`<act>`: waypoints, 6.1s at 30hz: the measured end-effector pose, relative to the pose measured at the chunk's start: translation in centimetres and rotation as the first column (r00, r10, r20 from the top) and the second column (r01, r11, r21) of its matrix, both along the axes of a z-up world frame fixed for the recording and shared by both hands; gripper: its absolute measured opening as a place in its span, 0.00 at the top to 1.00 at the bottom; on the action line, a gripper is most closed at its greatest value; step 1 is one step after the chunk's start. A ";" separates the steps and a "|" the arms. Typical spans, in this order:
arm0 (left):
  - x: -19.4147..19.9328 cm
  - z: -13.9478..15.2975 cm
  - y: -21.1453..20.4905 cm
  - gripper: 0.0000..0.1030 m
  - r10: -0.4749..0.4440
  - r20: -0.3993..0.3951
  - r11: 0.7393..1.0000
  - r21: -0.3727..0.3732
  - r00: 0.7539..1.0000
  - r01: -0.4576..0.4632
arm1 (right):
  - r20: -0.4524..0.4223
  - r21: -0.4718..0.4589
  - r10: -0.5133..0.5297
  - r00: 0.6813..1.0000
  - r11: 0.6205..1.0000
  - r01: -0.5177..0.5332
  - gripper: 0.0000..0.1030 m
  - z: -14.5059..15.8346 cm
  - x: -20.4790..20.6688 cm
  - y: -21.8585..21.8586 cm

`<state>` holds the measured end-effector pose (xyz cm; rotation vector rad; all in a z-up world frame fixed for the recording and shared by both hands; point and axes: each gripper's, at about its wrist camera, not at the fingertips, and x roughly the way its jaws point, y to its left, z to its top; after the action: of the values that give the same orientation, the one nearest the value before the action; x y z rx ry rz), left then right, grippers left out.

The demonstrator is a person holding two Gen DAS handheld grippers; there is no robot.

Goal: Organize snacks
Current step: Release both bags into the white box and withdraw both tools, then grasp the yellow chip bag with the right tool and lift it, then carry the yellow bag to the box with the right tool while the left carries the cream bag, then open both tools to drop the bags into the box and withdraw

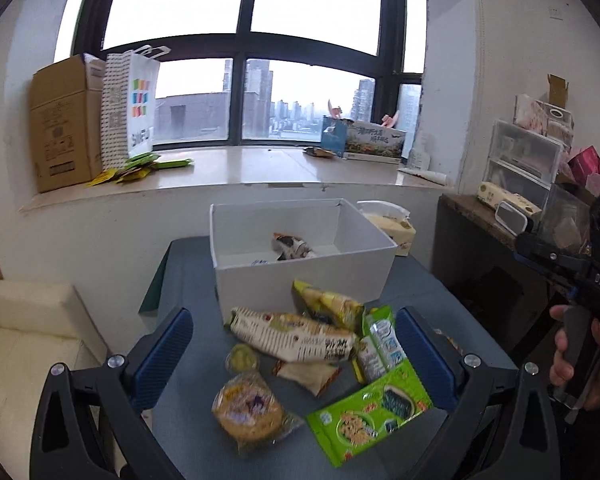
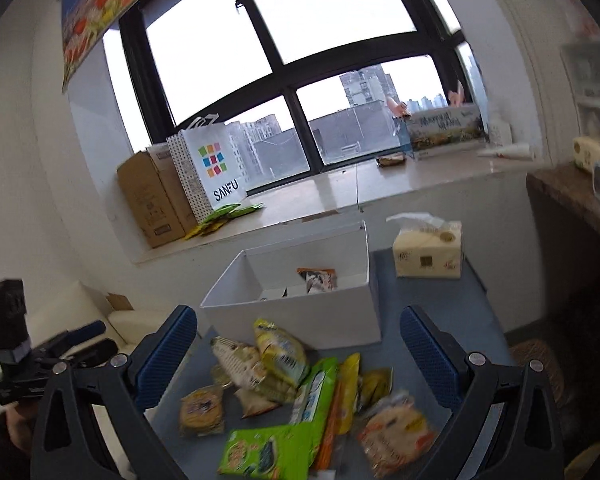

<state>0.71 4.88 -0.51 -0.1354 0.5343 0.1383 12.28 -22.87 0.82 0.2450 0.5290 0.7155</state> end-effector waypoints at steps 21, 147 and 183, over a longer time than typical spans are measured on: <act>-1.2 -2.2 -0.5 0.00 -0.013 -0.045 0.997 -0.077 0.999 0.010 | -0.067 -0.146 0.087 0.994 0.985 -0.096 0.00 -4.2 -2.5 1.6; 25.1 -0.9 8.3 0.00 0.027 -0.245 0.999 -0.021 0.969 -0.033 | 0.032 -0.315 0.030 0.999 0.949 -0.019 0.00 0.1 16.8 15.6; 4.3 -3.5 -3.2 0.00 -0.178 -0.123 0.983 -0.061 0.976 0.172 | -0.023 -0.188 0.084 0.996 0.978 -0.086 0.00 -4.3 -1.8 1.1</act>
<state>5.03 1.71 -4.02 -0.1284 0.6750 -0.0387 10.49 -21.79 -3.49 0.0509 0.6203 0.7418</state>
